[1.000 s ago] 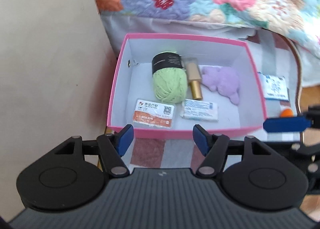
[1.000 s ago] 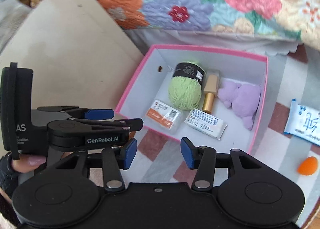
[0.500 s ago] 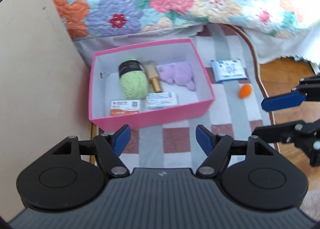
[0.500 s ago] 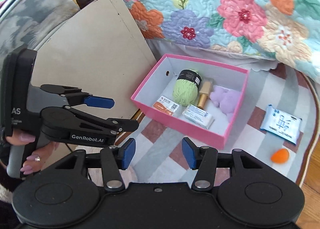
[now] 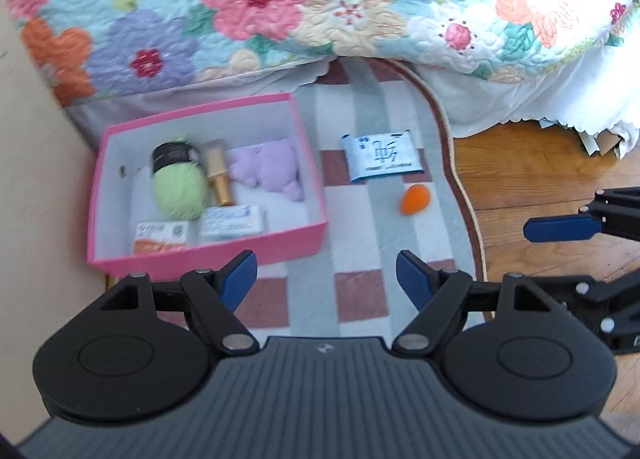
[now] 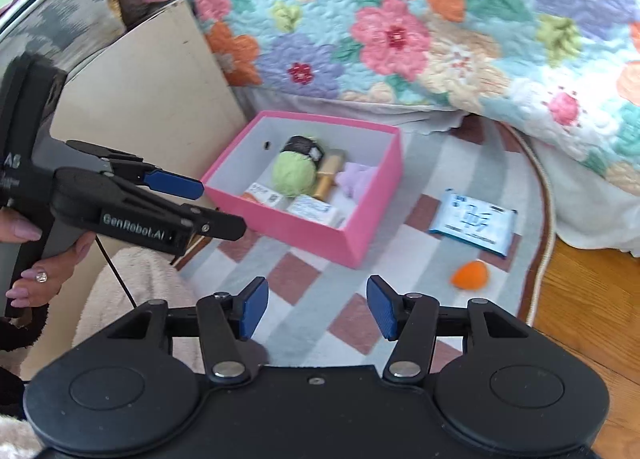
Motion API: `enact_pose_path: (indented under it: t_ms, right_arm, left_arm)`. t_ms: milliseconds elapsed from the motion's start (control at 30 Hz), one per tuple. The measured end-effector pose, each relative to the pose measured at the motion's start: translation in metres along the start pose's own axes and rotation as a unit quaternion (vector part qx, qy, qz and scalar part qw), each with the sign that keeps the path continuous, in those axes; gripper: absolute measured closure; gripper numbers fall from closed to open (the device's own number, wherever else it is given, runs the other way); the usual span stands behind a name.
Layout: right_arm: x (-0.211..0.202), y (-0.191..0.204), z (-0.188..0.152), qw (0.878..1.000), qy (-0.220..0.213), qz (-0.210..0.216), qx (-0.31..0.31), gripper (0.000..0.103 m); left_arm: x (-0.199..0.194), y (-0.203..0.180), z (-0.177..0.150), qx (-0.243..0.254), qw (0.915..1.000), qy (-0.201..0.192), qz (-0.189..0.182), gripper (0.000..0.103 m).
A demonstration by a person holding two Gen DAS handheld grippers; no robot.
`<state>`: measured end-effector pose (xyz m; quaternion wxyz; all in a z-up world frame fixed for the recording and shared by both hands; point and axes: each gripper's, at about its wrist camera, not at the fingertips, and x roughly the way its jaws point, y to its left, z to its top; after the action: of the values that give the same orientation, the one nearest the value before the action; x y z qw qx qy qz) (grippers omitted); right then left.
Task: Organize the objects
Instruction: 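Move the left tool to the orange makeup sponge, then close the left tool on the orange sponge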
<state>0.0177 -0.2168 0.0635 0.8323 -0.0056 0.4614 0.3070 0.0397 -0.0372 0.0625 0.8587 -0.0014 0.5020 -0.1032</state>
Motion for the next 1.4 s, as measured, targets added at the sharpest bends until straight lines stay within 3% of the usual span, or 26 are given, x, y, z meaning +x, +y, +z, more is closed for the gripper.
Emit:
enact_pose_path:
  t_ms: [233, 433, 567, 767, 967, 1233, 1333, 1400]
  right_arm:
    - [0.013, -0.041, -0.013, 1.0, 0.0, -0.029, -0.004, 0.035]
    - [0.044, -0.078, -0.027, 0.999, -0.004, -0.048, -0.013, 0.035]
    - [0.068, -0.095, -0.037, 0.998, -0.009, -0.057, -0.036, 0.029]
    - [0.106, -0.113, -0.05, 0.995, -0.026, -0.076, -0.063, 0.029]
    - [0.15, -0.123, -0.063, 0.983, -0.055, -0.119, -0.129, 0.029]
    - [0.196, -0.146, -0.068, 0.982, -0.049, -0.145, -0.111, 0.029]
    - [0.202, -0.152, -0.067, 0.983, -0.05, -0.147, -0.098, 0.029]
    - [0.206, -0.155, -0.066, 0.985, -0.046, -0.141, -0.09, 0.03]
  left_arm:
    - [0.048, -0.033, 0.021, 0.022, 0.9994, -0.017, -0.018, 0.024]
    - [0.101, -0.061, 0.03, 0.04, 0.999, -0.006, -0.018, 0.024]
    - [0.12, -0.072, 0.041, 0.054, 0.998, -0.016, -0.028, 0.024]
    - [0.163, -0.086, 0.05, 0.063, 0.9968, -0.012, -0.048, 0.024]
    - [0.212, -0.092, 0.046, 0.052, 0.9966, -0.004, -0.064, 0.026]
    - [0.255, -0.092, 0.038, 0.027, 0.9961, 0.023, -0.081, 0.027]
    - [0.267, -0.095, 0.035, 0.024, 0.9952, 0.027, -0.091, 0.035]
    - [0.274, -0.096, 0.033, 0.017, 0.9942, 0.034, -0.1, 0.05]
